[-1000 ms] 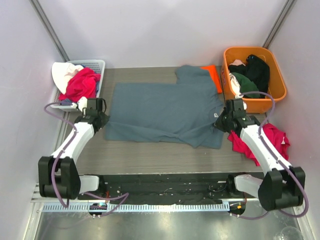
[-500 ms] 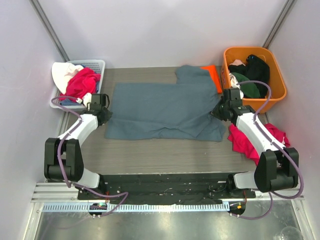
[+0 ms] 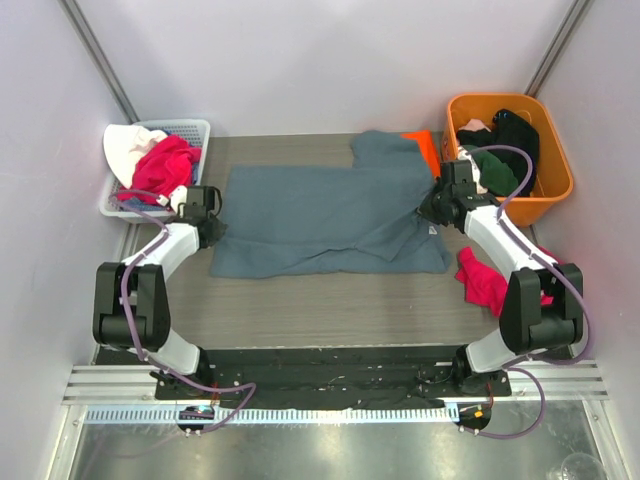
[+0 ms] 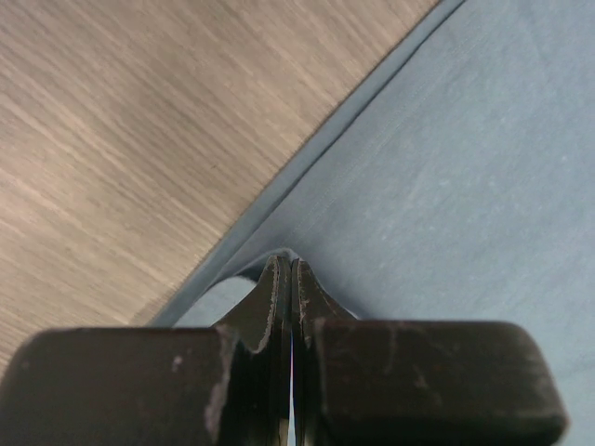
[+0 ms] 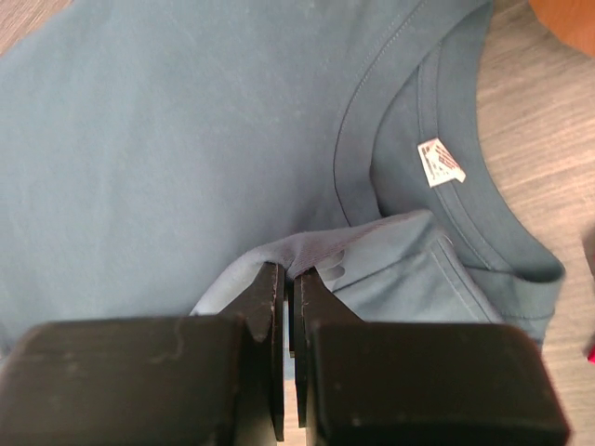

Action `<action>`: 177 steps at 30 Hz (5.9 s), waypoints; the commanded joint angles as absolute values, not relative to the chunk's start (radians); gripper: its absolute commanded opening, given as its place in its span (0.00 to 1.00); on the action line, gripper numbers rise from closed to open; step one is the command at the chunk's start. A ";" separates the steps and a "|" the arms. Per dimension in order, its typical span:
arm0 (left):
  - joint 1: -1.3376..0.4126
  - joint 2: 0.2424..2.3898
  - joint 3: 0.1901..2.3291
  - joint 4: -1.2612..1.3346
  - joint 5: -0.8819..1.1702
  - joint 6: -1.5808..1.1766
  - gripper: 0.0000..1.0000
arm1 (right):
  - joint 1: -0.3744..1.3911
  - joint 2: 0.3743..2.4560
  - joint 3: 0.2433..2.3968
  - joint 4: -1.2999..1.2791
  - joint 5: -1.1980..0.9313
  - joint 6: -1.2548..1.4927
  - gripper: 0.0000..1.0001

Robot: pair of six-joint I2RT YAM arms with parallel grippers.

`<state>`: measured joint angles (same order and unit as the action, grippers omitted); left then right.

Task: Fold and stack the t-shirts
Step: Fold the tshirt

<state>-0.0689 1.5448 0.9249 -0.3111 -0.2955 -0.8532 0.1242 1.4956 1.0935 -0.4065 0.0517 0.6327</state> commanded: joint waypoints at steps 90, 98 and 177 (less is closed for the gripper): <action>-0.043 1.003 0.750 -0.491 -0.206 -0.816 0.99 | 0.210 1.595 0.882 -0.152 -0.199 0.627 0.55; -0.043 0.997 0.744 -0.495 -0.212 -0.816 0.99 | 0.216 1.618 0.879 -0.141 -0.198 0.634 0.53; -0.043 0.996 0.724 -0.540 -0.232 -0.801 1.00 | 0.301 2.023 1.359 -0.005 -0.333 0.733 0.01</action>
<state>-0.0437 0.9993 0.7284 -0.5442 -0.2173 -0.8211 0.2844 2.0109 1.3045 -0.0383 -0.3096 0.7185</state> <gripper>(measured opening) 0.996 0.030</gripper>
